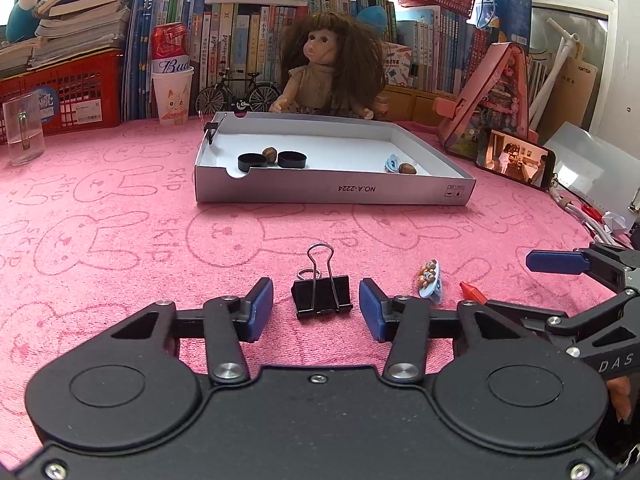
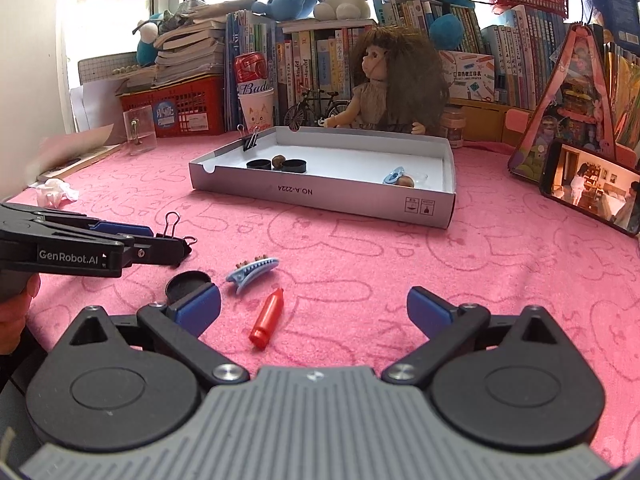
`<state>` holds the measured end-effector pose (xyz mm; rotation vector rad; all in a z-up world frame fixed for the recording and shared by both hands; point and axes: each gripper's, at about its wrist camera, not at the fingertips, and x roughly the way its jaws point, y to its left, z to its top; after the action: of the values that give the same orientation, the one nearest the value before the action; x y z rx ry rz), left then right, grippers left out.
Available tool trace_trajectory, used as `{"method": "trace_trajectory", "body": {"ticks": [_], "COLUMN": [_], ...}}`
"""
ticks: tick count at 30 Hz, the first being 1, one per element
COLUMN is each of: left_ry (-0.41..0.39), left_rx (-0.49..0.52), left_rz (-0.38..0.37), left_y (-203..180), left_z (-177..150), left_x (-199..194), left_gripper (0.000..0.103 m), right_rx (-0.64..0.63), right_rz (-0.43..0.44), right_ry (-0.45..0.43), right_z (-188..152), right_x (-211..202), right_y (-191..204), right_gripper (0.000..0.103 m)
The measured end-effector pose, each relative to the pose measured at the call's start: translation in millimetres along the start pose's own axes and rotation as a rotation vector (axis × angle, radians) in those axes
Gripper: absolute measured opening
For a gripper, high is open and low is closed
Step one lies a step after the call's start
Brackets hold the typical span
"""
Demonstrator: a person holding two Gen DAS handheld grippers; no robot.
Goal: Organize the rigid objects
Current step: 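Grasp the black binder clip with the left tool while the right tool grasps a red marker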
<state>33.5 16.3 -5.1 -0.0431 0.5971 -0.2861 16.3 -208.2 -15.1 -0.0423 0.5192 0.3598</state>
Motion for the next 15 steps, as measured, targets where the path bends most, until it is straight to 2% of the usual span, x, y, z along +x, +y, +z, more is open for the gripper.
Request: {"method": "trace_trajectory", "body": {"ticks": [3,4,6,15], "left_ry": [0.000,-0.001,-0.003,-0.007], "left_rx": [0.003,0.005,0.007,0.001], "left_rz": [0.012,0.012,0.015,0.026], "left_y": [-4,-4,-5,-1], "left_z": [0,0,0,1], "left_x": [4,4,4,3], "left_gripper": [0.035,0.032,0.032,0.032], "right_rx": [-0.030,-0.046,-0.064,-0.031], "right_rz": [0.005,-0.003,-0.022,-0.138], "right_ry": [0.016,0.031,0.050,0.051], "right_z": [-3,-4,-5,-3], "right_x": [-1,-1,-1,-4], "right_y": [5,7,8,-14], "right_gripper": [0.099,0.094,0.090,0.089]}}
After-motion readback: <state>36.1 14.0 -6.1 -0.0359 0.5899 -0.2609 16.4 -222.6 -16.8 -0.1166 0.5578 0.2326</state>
